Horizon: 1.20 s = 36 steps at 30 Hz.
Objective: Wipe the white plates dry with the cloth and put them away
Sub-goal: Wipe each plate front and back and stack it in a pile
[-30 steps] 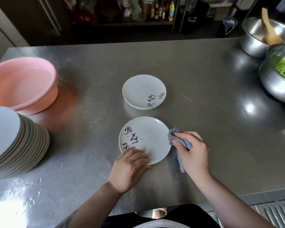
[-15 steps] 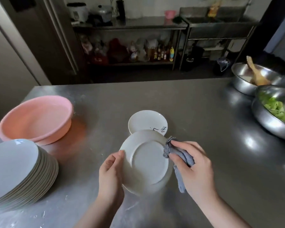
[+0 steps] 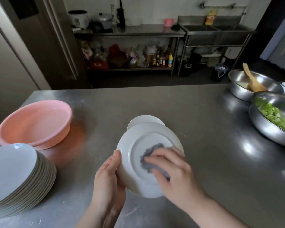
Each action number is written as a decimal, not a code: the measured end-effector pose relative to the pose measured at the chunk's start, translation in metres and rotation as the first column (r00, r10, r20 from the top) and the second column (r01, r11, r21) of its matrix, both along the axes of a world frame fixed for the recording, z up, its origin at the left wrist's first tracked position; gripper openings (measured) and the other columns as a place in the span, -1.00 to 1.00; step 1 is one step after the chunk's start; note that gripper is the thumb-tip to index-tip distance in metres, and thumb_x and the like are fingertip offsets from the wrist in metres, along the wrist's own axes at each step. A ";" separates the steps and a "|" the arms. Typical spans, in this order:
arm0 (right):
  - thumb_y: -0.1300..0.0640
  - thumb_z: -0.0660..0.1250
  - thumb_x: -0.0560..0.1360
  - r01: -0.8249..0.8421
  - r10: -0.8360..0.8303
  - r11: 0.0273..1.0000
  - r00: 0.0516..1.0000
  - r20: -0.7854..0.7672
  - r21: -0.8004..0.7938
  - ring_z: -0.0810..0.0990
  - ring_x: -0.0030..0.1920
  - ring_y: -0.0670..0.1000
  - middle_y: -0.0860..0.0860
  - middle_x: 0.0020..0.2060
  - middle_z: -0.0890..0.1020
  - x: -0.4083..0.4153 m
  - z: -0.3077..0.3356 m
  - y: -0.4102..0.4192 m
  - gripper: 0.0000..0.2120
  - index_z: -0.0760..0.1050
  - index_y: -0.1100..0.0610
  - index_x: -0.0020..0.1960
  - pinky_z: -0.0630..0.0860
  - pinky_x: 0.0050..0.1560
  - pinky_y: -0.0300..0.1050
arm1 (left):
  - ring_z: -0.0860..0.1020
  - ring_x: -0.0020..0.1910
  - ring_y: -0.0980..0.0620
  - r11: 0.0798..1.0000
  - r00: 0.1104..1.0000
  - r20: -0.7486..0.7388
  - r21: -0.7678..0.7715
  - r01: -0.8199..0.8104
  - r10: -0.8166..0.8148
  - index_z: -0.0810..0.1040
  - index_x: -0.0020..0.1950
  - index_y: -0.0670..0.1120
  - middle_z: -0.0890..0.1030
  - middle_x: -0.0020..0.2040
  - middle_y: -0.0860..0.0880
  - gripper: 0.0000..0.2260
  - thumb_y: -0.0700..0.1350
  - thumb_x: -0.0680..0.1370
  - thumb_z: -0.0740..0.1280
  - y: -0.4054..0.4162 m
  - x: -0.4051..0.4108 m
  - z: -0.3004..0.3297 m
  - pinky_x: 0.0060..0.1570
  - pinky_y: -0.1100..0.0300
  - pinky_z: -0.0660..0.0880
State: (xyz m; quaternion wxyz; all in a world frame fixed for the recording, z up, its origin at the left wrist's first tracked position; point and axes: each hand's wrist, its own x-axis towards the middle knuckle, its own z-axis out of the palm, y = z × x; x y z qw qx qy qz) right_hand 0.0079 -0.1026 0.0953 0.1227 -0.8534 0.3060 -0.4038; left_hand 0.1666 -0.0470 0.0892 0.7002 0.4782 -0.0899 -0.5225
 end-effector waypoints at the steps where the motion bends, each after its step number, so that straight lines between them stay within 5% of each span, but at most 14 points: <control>1: 0.37 0.43 0.36 0.095 -0.096 0.995 0.994 0.061 0.015 0.53 -0.07 0.00 -0.03 -0.07 0.60 0.001 0.003 -0.008 -0.73 0.66 0.14 0.01 0.47 0.05 -0.25 | 0.62 -0.07 -0.04 1.000 1.000 0.015 0.003 0.002 -0.002 0.58 0.13 -0.32 0.65 0.01 -0.23 -0.56 0.01 0.46 0.31 0.000 -0.002 0.000 0.01 0.06 0.48; 4: 0.38 0.48 0.35 0.208 -0.215 0.976 0.966 0.146 0.062 0.52 -0.04 -0.03 0.00 -0.07 0.63 0.020 0.016 -0.018 -0.73 0.67 0.16 0.01 0.47 0.06 -0.27 | 0.62 -0.13 0.00 1.000 1.000 0.017 0.001 0.010 -0.010 0.60 0.05 -0.28 0.67 -0.05 -0.19 -0.64 -0.01 0.46 0.32 0.000 -0.010 0.000 -0.07 0.10 0.48; 8: 0.28 0.34 0.45 -0.093 0.094 0.995 0.995 0.032 -0.035 0.51 -0.07 0.02 0.00 -0.03 0.61 0.030 0.012 0.005 -0.75 0.64 0.14 0.09 0.45 0.07 -0.20 | 0.62 -0.16 -0.07 0.996 1.000 0.024 -0.084 -0.009 0.011 0.58 0.02 -0.31 0.66 -0.11 -0.25 -0.73 -0.11 0.52 0.28 -0.003 -0.006 0.010 -0.20 0.19 0.58; 14: 0.29 0.44 0.42 0.082 -0.116 0.990 0.942 0.314 0.118 0.58 0.02 -0.04 -0.08 -0.03 0.60 0.028 0.039 -0.016 -0.74 0.66 0.10 0.08 0.47 0.06 -0.28 | 0.50 -0.35 0.02 0.994 0.936 0.346 -0.109 -0.030 0.067 0.61 -0.20 -0.16 0.60 -0.31 -0.11 -0.82 -0.04 0.45 0.44 0.002 -0.005 0.026 -0.38 0.25 0.44; 18: 0.22 0.44 0.42 0.024 -0.030 0.999 0.983 0.181 0.034 0.52 -0.01 -0.08 -0.08 -0.03 0.58 0.036 0.046 -0.016 -0.75 0.65 0.05 0.09 0.43 0.08 -0.28 | 0.52 -0.35 0.04 0.989 0.891 0.449 -0.148 -0.001 0.068 0.62 -0.21 -0.14 0.61 -0.31 -0.11 -0.79 0.00 0.46 0.36 0.007 -0.006 0.030 -0.37 0.29 0.45; 22: 0.25 0.42 0.45 0.148 -0.206 0.964 0.941 0.267 0.220 0.56 0.00 -0.06 -0.12 -0.05 0.56 0.030 0.048 -0.025 -0.78 0.65 0.05 0.07 0.37 0.05 -0.45 | 0.50 -0.41 0.08 0.991 0.893 0.443 -0.128 -0.023 0.078 0.61 -0.24 -0.12 0.59 -0.36 -0.05 -0.80 0.00 0.45 0.36 0.009 -0.006 0.033 -0.45 0.33 0.41; 26: 0.26 0.44 0.41 -0.008 0.014 0.999 0.985 0.172 -0.037 0.48 -0.07 -0.05 -0.06 -0.06 0.57 0.044 0.044 -0.006 -0.74 0.65 0.07 0.08 0.42 0.05 -0.26 | 0.50 -0.37 0.05 0.986 0.911 0.403 -0.167 -0.020 0.087 0.63 -0.20 -0.14 0.60 -0.32 -0.10 -0.82 -0.04 0.47 0.40 0.011 -0.005 0.037 -0.39 0.33 0.44; 30: 0.22 0.42 0.43 0.116 -0.149 0.984 0.951 0.272 0.136 0.56 0.00 0.00 -0.11 -0.06 0.57 0.037 0.047 -0.024 -0.76 0.65 0.06 0.08 0.43 0.08 -0.32 | 0.51 -0.39 0.05 0.984 0.941 0.322 -0.169 -0.052 0.105 0.62 -0.25 -0.10 0.59 -0.34 -0.08 -0.86 -0.06 0.44 0.38 0.009 -0.009 0.040 -0.43 0.30 0.46; 34: 0.23 0.45 0.43 -0.027 0.036 0.999 0.981 0.191 -0.046 0.47 -0.09 -0.04 -0.04 -0.07 0.58 0.050 0.049 -0.008 -0.77 0.66 0.09 0.08 0.41 0.05 -0.27 | 0.52 -0.31 0.03 0.982 0.908 0.402 -0.184 -0.044 0.115 0.63 -0.19 -0.12 0.62 -0.27 -0.12 -0.84 -0.04 0.48 0.39 0.010 -0.004 0.039 -0.33 0.29 0.47; 36: 0.18 0.45 0.43 -0.054 0.054 0.999 0.976 0.210 -0.006 0.49 -0.07 -0.06 -0.05 -0.07 0.59 0.048 0.053 -0.015 -0.79 0.67 0.08 0.06 0.42 0.04 -0.26 | 0.53 -0.32 0.04 0.983 0.924 0.368 -0.180 -0.041 0.106 0.63 -0.20 -0.11 0.62 -0.28 -0.11 -0.83 -0.02 0.45 0.36 0.009 -0.002 0.039 -0.35 0.28 0.48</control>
